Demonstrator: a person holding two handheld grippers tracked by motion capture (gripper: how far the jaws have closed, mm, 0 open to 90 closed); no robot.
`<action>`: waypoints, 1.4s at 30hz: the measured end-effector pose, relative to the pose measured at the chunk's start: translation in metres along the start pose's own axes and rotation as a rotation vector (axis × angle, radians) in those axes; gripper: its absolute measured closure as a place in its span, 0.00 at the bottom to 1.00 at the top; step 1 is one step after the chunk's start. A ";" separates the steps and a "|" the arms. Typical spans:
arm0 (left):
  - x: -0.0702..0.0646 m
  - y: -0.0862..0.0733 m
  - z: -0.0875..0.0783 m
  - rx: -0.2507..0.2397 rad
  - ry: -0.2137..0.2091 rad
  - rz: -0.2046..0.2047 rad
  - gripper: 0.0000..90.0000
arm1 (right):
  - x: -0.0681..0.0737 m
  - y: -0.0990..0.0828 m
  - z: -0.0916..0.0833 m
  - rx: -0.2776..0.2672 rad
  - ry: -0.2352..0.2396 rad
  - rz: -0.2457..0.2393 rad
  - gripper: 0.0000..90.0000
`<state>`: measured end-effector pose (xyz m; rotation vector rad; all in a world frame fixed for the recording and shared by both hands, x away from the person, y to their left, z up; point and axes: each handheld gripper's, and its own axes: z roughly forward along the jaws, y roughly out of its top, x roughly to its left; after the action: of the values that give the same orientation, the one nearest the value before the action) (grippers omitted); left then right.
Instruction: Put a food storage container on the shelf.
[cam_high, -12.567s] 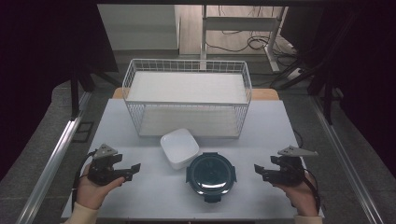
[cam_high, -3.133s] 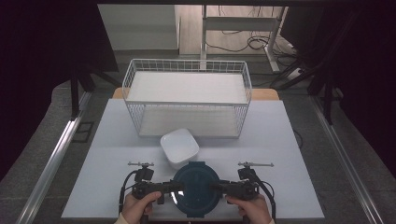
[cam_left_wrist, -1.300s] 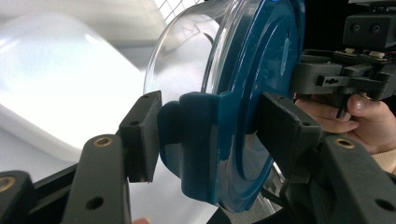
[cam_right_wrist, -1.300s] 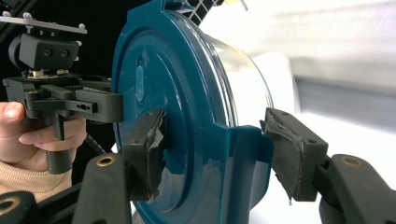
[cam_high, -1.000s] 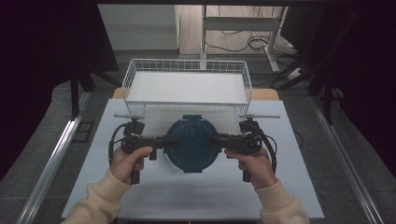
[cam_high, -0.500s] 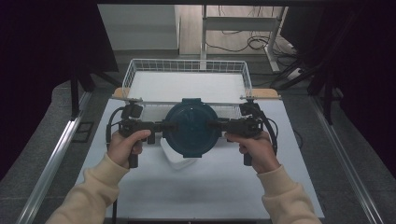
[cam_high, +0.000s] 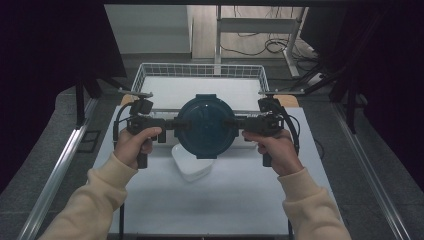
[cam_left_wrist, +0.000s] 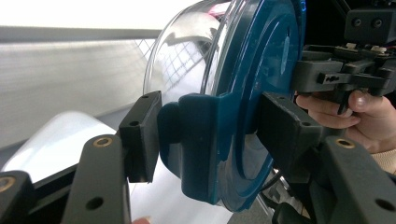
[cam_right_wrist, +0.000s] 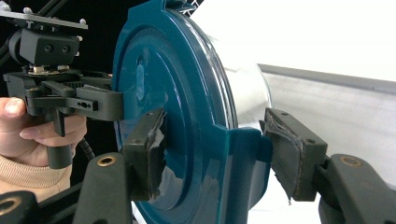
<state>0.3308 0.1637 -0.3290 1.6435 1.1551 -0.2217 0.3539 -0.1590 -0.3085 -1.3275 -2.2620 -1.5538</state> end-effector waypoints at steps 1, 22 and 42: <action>-0.001 0.002 0.000 -0.001 0.000 0.001 0.46 | 0.000 0.002 0.000 0.000 0.001 -0.003 0.45; 0.004 0.058 -0.010 -0.003 0.006 0.014 0.46 | -0.001 0.060 0.008 0.011 0.014 -0.023 0.46; 0.010 0.094 -0.011 -0.007 0.016 0.008 0.46 | -0.010 0.096 0.016 0.001 0.029 -0.016 0.46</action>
<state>0.4039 0.1813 -0.2702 1.6457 1.1604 -0.1994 0.4323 -0.1420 -0.2526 -1.2809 -2.2618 -1.5666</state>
